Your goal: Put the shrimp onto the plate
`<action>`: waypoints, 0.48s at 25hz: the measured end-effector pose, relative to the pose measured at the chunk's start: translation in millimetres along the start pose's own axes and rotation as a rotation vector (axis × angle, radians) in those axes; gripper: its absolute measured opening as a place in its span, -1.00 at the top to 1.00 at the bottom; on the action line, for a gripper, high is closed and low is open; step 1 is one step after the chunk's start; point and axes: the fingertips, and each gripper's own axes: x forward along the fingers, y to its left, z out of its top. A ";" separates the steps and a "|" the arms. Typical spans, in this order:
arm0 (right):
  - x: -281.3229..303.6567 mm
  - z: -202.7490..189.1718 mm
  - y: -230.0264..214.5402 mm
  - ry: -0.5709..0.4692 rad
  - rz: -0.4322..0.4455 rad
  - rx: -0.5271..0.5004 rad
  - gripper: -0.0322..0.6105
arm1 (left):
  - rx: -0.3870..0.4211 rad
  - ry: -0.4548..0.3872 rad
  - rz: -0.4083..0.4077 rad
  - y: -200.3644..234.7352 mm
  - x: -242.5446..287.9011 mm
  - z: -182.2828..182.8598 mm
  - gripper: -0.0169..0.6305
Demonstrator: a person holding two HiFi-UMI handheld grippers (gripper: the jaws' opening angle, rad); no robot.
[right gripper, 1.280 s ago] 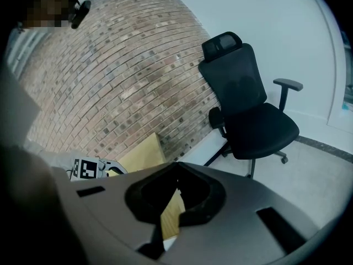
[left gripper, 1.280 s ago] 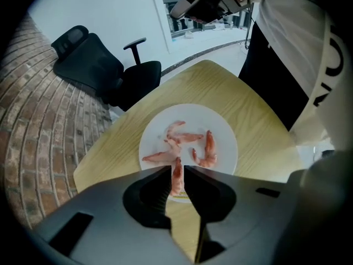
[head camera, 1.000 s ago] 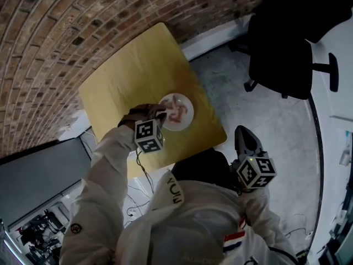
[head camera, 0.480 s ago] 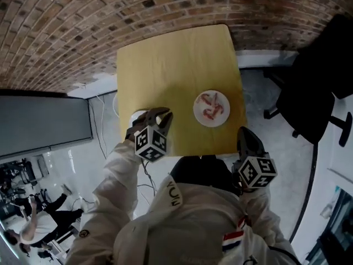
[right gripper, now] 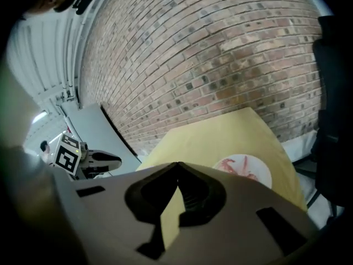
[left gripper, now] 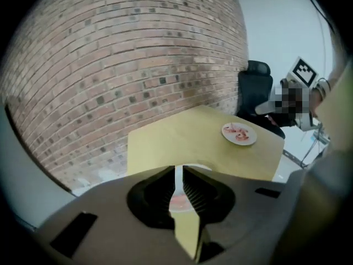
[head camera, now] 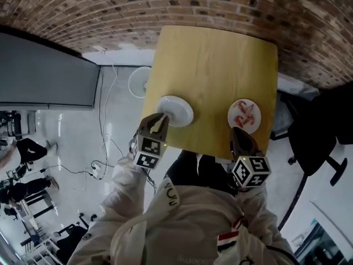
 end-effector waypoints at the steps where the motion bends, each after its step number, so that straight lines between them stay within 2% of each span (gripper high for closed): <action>1: 7.2 -1.0 9.7 0.014 0.010 -0.015 0.83 | -0.021 0.001 0.008 6.0 -3.2 -7.7 0.80; 12: 85.0 -23.5 97.8 0.215 0.126 -0.170 0.82 | -0.171 -0.035 0.048 52.8 -17.5 -47.7 0.80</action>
